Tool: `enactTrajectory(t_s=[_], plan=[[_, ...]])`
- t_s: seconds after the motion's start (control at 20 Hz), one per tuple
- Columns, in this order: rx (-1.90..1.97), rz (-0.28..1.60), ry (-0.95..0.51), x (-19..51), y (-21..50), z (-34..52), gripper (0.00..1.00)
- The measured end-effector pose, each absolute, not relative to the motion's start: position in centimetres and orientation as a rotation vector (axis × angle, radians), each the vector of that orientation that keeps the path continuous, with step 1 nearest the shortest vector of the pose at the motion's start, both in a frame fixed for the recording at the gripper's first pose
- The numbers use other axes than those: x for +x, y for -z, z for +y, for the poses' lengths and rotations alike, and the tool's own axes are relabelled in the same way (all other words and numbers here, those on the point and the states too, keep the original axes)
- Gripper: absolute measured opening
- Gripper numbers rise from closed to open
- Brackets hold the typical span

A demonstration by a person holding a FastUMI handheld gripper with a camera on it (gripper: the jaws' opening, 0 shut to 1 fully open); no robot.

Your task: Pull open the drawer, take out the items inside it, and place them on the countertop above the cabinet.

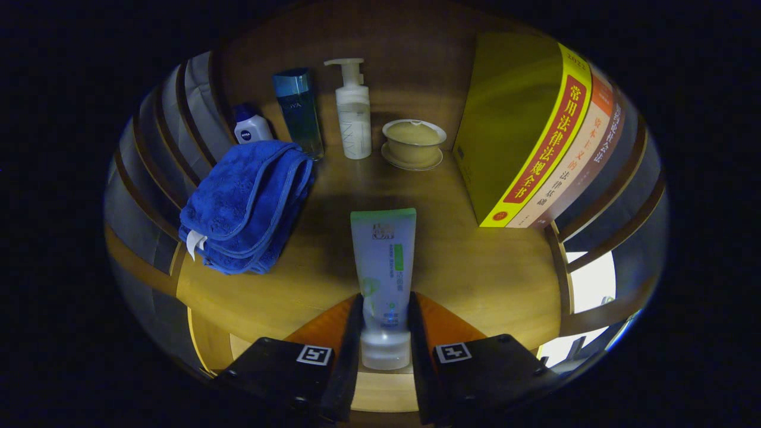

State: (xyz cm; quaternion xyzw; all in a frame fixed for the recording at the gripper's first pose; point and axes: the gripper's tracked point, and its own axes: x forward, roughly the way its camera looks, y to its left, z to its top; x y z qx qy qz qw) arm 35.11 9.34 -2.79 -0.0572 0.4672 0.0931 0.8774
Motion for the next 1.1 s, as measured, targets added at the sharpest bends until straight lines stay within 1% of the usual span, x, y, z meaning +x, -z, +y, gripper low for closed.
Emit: enactTrajectory(t_s=[0.3,0.35,0.6,0.85,1.1], plan=[[-0.041,0.864,-0.202,33.4,-0.3,8.9,0.90],[-0.028,0.840,-0.188,32.7,-0.7,8.5,0.90],[-0.017,0.679,-0.162,28.3,-4.1,6.5,1.00],[0.001,0.560,-0.161,23.3,-7.1,5.0,1.00],[-0.005,0.457,-0.152,18.2,-8.1,3.5,0.99]])
